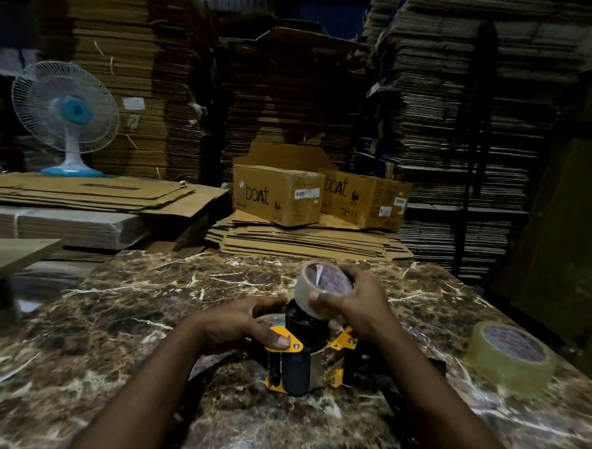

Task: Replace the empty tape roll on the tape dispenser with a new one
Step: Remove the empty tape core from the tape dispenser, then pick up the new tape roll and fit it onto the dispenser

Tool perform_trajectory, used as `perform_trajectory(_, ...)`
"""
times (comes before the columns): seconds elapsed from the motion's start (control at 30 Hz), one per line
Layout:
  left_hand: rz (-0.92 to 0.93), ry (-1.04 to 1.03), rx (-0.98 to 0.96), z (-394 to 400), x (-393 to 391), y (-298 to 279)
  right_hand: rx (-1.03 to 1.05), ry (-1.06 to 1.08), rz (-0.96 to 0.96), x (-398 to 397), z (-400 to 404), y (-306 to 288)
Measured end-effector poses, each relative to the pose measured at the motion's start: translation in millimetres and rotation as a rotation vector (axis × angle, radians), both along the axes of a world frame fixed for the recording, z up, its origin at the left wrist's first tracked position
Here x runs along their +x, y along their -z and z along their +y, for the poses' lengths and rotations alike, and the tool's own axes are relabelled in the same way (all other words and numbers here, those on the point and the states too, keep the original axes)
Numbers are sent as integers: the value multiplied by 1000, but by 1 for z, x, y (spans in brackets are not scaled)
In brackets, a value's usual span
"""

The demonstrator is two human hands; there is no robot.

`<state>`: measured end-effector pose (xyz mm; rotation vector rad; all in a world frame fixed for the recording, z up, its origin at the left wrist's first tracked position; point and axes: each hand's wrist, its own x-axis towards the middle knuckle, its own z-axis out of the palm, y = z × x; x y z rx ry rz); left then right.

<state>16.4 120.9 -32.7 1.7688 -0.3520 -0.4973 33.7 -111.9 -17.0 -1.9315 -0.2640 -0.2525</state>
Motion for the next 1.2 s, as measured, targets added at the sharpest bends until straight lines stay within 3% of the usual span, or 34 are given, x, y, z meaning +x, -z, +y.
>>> perform_trajectory(0.07,6,-3,8,1,0,0,-59,58,-13,5,2,6)
perform_trajectory(0.13,10,-25,-1,2,1,2,29,139,27,8,1,7)
perform_trajectory(0.23,-2,-44,3,-1,-1,1,192,259,209,20,-11,5)
perform_trajectory(0.3,-22,-55,26,-4,-3,-1,164,229,357,27,-19,0)
perform_trajectory(0.37,-38,-65,45,-7,-4,-3,82,202,426,32,-24,-7)
perform_trajectory(0.73,-60,-77,-54,-10,-2,1,-607,352,371,68,-23,-11)
perform_trajectory(0.97,-45,-72,-98,-9,-1,3,-462,316,383,68,-29,3)
perform_trajectory(1.1,-60,-65,-155,-11,-5,2,-143,236,406,50,-32,-2)
perform_trajectory(1.2,-85,-62,-166,-12,-6,2,-231,215,339,25,-41,-2)
